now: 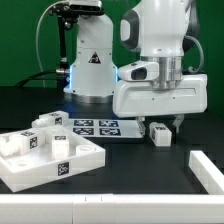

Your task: Assemble square table

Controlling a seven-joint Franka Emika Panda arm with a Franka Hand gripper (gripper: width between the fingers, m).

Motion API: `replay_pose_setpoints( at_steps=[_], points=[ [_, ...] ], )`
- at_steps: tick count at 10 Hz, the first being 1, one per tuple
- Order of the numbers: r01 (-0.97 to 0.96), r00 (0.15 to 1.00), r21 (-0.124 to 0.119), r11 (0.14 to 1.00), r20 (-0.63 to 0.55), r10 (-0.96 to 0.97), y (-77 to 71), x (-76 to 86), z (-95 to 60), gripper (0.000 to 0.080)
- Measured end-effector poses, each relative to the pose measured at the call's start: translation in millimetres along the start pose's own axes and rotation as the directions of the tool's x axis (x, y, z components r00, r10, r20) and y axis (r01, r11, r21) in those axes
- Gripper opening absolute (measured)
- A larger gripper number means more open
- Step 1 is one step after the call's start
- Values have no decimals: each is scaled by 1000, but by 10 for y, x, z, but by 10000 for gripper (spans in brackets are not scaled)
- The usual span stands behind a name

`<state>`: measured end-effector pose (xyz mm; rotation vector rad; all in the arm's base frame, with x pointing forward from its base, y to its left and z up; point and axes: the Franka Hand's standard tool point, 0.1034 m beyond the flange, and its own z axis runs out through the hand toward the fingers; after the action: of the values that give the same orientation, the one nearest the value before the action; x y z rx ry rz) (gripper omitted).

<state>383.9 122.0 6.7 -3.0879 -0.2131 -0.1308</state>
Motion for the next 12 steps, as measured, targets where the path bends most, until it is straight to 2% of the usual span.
replay_pose_setpoints(
  at_steps=[1,2,3,4,5,8,9,10,12],
  points=[
    [43,999,-3,999,13,-43,55,-6,-21,604],
    [87,995,-3,996,50,-87,255,31,-191,637],
    [96,993,1,995,65,-96,444,112,-429,647],
    [97,993,4,995,74,-97,536,170,-587,647],
    [93,993,5,996,68,-93,543,249,-706,647],
    [95,993,4,995,66,-95,534,225,-654,649],
    [138,988,5,990,68,-138,589,209,-639,649],
    [204,975,11,979,83,-204,796,181,-638,649],
    [277,956,25,961,97,-278,1237,318,-776,649]
  ],
)
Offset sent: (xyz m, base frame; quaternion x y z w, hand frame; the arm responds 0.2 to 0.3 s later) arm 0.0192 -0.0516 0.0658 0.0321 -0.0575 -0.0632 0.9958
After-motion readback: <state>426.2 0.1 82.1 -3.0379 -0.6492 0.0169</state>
